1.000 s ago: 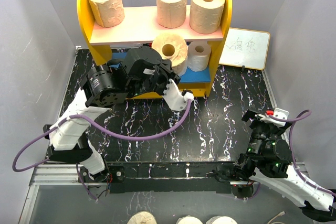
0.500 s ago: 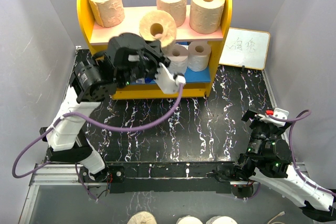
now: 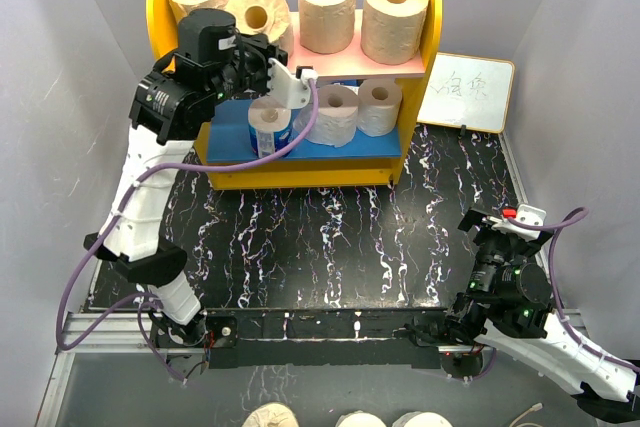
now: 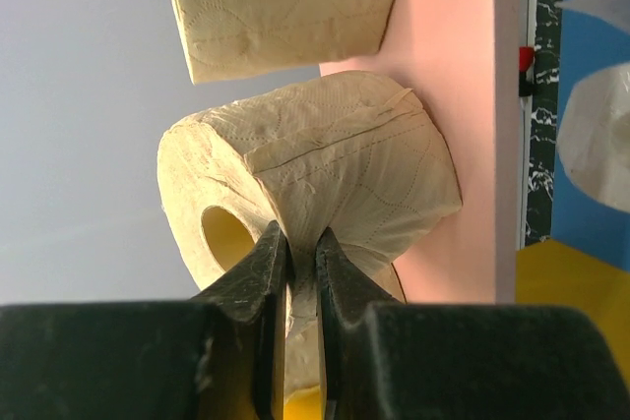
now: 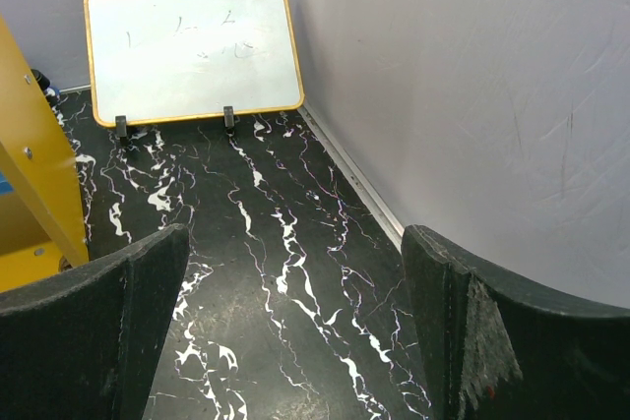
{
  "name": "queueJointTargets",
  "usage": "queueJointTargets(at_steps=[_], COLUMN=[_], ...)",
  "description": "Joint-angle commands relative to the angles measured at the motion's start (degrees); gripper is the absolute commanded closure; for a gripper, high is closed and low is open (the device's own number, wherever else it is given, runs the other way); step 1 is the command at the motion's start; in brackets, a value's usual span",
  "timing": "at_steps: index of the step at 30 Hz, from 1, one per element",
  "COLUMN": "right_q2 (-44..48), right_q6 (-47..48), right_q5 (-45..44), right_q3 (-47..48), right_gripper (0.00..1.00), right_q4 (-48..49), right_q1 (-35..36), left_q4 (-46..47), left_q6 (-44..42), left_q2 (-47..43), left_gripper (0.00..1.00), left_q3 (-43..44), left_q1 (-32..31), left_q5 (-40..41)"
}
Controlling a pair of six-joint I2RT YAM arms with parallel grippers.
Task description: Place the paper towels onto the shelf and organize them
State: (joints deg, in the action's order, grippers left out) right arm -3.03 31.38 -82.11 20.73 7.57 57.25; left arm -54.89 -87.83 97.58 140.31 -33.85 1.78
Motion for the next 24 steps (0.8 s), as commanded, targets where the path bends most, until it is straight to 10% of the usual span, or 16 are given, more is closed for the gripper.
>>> queueJointTargets(at_steps=[1, 6, 18, 22, 24], right_q2=[0.2, 0.3, 1.0, -0.4, -8.2], right_q6=[-0.4, -0.4, -0.6, -2.3, -3.9], right_q5=[0.8, 0.9, 1.2, 1.8, -0.2], right_q3=[0.0, 0.0, 0.1, 0.4, 1.6], right_gripper=[0.13, 0.12, 0.12, 0.02, 0.02], right_q4=[0.5, 0.5, 0.5, -0.5, -1.3], right_q1=[0.1, 0.0, 0.0, 0.0, 0.0], left_q4=[7.2, 13.6, 20.5, 30.2, 32.1], left_q6=[1.5, 1.7, 0.4, 4.0, 6.7], left_q2=[-1.0, -3.1, -4.8, -8.6, -10.4], left_gripper=[1.00, 0.97, 0.50, 0.07, 0.01], left_q3=[0.3, -5.8, -5.9, -9.6, -12.0], left_q1=[0.2, 0.3, 0.3, 0.3, 0.1], left_q5=[-2.4, -1.4, -0.4, -0.2, 2.6])
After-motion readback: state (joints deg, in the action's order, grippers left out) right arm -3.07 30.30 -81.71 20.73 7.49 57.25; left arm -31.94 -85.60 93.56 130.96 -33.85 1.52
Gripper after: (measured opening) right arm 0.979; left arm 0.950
